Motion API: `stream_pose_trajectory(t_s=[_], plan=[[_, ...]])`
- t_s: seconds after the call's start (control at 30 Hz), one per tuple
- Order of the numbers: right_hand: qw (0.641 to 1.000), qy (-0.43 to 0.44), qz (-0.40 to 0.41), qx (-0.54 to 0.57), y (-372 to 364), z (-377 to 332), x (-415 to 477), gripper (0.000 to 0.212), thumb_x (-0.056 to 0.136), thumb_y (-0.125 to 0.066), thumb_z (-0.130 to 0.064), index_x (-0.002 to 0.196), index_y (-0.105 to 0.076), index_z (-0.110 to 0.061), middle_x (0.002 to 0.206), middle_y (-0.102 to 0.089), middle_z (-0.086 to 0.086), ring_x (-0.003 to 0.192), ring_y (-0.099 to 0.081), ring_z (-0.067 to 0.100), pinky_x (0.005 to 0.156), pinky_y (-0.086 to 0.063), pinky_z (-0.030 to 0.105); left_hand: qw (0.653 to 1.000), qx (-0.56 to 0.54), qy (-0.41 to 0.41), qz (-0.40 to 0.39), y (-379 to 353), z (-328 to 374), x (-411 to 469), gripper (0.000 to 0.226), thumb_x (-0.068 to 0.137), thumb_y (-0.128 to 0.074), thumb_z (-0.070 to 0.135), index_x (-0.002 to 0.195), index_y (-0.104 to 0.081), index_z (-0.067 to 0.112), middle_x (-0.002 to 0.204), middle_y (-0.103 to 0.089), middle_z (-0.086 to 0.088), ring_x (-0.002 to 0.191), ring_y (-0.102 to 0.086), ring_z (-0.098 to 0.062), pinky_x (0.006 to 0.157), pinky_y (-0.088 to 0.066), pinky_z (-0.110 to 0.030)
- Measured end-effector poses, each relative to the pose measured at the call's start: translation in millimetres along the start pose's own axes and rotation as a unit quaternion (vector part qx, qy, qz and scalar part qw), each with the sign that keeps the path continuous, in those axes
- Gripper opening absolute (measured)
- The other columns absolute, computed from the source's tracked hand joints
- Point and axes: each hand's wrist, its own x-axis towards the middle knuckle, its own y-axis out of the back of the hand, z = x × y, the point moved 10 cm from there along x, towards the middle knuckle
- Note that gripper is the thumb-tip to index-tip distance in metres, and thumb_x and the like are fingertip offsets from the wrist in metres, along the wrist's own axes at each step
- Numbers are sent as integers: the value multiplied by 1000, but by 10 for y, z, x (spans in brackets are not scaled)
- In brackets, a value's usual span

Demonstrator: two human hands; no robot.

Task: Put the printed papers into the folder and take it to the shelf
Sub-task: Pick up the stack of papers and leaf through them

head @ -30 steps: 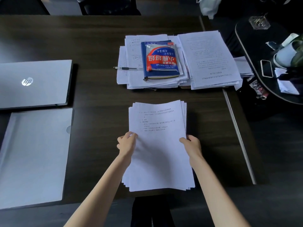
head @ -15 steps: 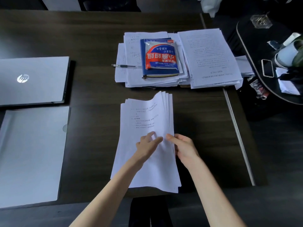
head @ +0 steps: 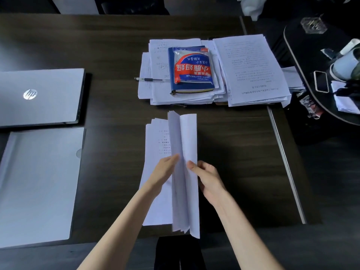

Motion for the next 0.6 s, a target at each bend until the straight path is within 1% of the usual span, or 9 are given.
stream_pose_trajectory(t_s=[0.07,0.13,0.2,0.23,0.3,0.33,0.4,0.47,0.6], plan=[[999,1,26,38,186,9,33,20,77,-71,-26,90,-66,-11,90,-72,9,89,-68,28,78,-56,40,1000,9,7,23,117,-89,24,20,92,-39,26,74,-39,15,78,-37,-6,73,-36,-20,67,-35,-31],[997,28,55,51,418,-49,77,14,84,-63,-17,96,-65,-10,93,-72,10,87,-68,25,76,-56,37,998,5,11,63,284,-175,42,17,90,-40,23,76,-40,14,79,-35,-10,77,-33,-21,60,-30,-30],[996,47,78,-2,616,-103,113,13,87,-56,-8,96,-65,-9,98,-71,10,90,-67,25,78,-55,36,995,-3,-3,103,480,-236,53,20,89,-40,19,71,-39,13,71,-34,-10,71,-32,-21,58,-24,-30],[994,50,89,-40,692,-115,123,15,87,-54,-5,95,-66,-9,98,-71,9,90,-67,24,79,-54,36,993,-8,-9,119,576,-267,51,21,89,-40,18,69,-40,13,70,-35,-10,70,-32,-22,60,-26,-30],[988,57,111,-94,809,-138,135,19,84,-52,-2,87,-68,-12,95,-72,11,86,-68,24,76,-53,37,989,-22,-15,143,745,-322,39,16,89,-41,18,74,-45,12,77,-41,-11,73,-37,-24,66,-29,-36],[984,62,122,-110,860,-147,143,19,82,-52,-1,81,-68,-11,93,-73,15,82,-66,24,72,-51,37,988,-25,-17,152,817,-347,33,15,89,-41,17,76,-45,11,79,-42,-12,75,-37,-25,68,-29,-37],[978,68,138,-140,949,-174,154,15,79,-50,-2,80,-65,1,92,-68,29,73,-58,26,66,-42,37,987,-26,-19,160,914,-383,28,16,89,-42,17,76,-44,10,79,-41,-12,76,-37,-26,68,-28,-38],[974,72,151,-155,1028,-196,178,17,77,-50,-3,84,-60,8,96,-64,35,70,-53,27,65,-37,37,986,-27,-22,161,961,-396,29,15,89,-41,17,76,-42,10,81,-39,-12,77,-34,-26,67,-26,-38],[967,82,174,-167,1102,-256,198,15,80,-49,-5,84,-63,1,97,-66,30,71,-58,38,66,-38,36,988,-32,-31,147,933,-364,40,11,89,-39,18,81,-44,13,86,-41,-9,80,-35,-25,71,-25,-38]])
